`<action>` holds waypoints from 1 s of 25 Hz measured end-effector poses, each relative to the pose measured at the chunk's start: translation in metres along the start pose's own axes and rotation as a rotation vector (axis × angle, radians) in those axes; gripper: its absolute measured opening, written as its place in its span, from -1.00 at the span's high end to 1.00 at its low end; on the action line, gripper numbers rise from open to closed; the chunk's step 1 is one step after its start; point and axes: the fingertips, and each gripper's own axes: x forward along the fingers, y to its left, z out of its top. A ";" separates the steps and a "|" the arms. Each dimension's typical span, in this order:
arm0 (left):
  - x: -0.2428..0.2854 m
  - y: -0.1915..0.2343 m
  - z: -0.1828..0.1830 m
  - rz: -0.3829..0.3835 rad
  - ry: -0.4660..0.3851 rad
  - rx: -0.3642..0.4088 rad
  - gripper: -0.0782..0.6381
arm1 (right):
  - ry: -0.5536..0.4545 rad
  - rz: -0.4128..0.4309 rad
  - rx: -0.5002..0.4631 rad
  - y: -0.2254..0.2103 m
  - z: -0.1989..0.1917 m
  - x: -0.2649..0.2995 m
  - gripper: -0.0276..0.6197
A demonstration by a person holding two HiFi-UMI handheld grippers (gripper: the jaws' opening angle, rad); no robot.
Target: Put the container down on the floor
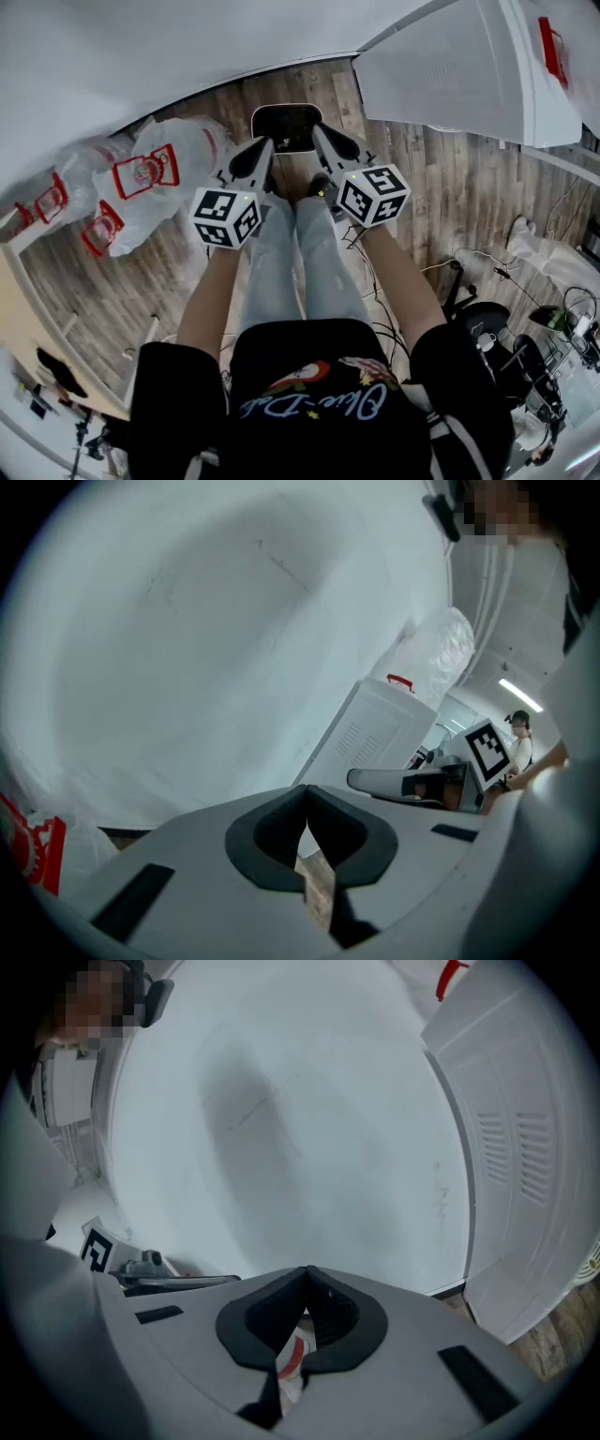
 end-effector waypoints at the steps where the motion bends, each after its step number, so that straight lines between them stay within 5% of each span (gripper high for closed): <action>1: -0.005 -0.006 0.009 -0.005 -0.015 0.008 0.77 | -0.013 0.003 -0.006 0.005 0.007 -0.005 0.92; 8: -0.031 -0.046 0.056 -0.029 -0.071 0.076 0.77 | -0.088 0.015 -0.102 0.035 0.058 -0.034 0.92; 14: -0.055 -0.068 0.090 0.003 -0.103 0.152 0.77 | -0.098 -0.020 -0.274 0.057 0.092 -0.059 0.92; 25: -0.101 -0.097 0.133 0.006 -0.146 0.130 0.77 | -0.197 -0.009 -0.245 0.095 0.137 -0.104 0.92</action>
